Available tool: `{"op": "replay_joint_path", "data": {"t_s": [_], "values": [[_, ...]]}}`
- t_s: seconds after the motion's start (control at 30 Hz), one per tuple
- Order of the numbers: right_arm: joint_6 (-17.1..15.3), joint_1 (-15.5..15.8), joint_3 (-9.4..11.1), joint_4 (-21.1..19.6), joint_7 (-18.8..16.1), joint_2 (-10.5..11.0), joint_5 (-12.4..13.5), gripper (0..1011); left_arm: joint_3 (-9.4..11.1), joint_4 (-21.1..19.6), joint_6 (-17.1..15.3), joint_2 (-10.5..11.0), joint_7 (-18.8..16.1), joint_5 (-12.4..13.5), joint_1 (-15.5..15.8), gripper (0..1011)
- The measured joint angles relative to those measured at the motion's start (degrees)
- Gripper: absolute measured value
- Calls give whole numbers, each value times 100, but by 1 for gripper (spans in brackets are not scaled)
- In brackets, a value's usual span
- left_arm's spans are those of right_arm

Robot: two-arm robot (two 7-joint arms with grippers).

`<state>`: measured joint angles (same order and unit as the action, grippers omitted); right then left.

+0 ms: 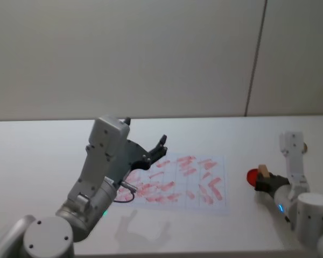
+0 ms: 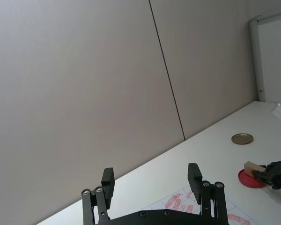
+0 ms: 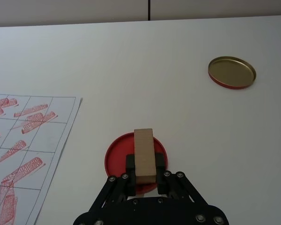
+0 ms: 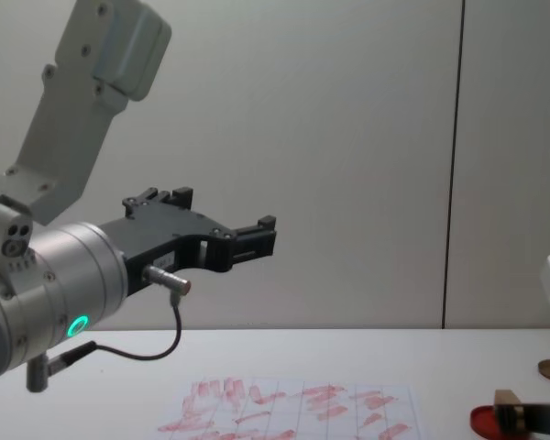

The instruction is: Use the one hand to pick up the stamp and affix it onto the A4 paper.

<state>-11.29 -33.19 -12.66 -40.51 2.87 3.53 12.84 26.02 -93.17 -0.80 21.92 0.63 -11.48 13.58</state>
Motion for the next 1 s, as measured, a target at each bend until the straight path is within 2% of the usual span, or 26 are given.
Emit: {"op": "replay_joint_path", "data": {"t_s": [0.33, 0.57, 0.83, 1.0], "values": [[-20, -84, 56, 139, 3, -33, 114, 219, 0, 0, 0, -2, 0, 0, 0, 993], [-22, -46, 75, 48, 3, -32, 127, 219, 0, 0, 0, -2, 0, 0, 0, 993], [-43, 111, 78, -473, 7, -4, 115, 219, 0, 0, 0, -2, 0, 0, 0, 993], [-42, 237, 78, -1017, 19, 24, 80, 219, 0, 0, 0, -2, 0, 0, 0, 993]]}}
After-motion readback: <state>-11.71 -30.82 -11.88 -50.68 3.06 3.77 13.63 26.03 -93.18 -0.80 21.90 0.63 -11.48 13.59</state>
